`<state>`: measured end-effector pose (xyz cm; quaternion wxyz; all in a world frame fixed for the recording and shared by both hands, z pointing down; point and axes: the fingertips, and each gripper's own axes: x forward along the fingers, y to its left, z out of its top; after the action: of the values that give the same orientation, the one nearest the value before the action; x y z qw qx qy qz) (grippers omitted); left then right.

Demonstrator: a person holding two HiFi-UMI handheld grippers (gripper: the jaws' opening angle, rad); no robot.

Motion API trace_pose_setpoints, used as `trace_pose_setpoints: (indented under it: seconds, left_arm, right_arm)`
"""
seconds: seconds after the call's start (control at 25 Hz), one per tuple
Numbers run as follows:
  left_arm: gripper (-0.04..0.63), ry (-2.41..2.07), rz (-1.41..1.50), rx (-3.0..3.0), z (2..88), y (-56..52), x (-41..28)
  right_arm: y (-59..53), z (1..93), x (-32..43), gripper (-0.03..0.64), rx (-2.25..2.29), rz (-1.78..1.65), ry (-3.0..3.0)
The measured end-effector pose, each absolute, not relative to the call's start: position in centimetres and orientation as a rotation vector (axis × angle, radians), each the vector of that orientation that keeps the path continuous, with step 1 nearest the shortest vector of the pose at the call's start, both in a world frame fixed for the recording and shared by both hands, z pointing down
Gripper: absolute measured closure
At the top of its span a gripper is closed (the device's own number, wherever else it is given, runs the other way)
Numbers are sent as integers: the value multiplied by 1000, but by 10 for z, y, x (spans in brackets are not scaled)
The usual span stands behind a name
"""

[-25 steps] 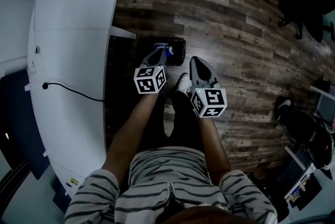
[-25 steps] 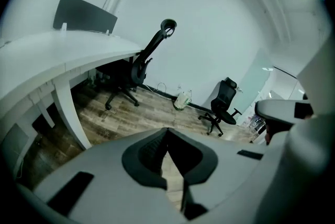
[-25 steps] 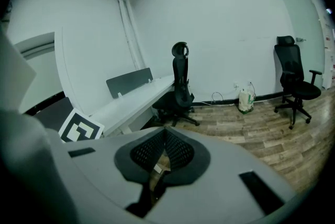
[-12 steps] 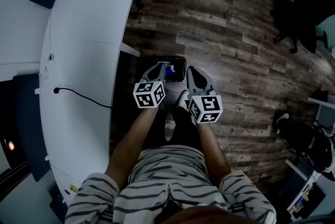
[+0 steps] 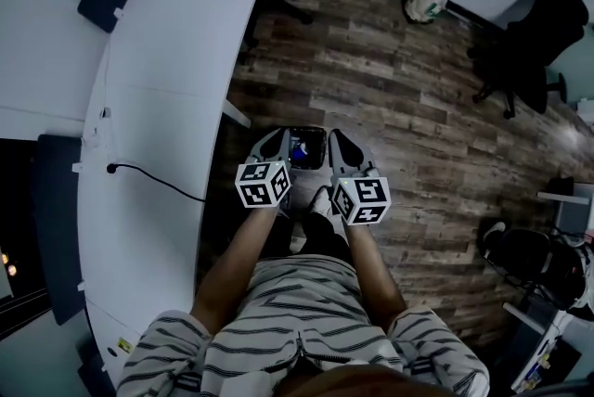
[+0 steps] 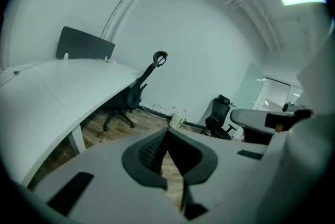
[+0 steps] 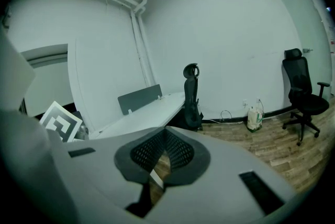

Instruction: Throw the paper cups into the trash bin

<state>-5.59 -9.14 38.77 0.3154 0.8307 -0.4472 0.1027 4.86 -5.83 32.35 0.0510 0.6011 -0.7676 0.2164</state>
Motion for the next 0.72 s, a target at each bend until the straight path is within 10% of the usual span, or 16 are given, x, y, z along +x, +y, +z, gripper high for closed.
trace_pose_setpoints:
  seconds: [0.72]
  left_arm:
    - [572,-1190,121,2337,287,-77,-81]
  right_arm:
    - [-55,245,20,600,1821,489,-2469]
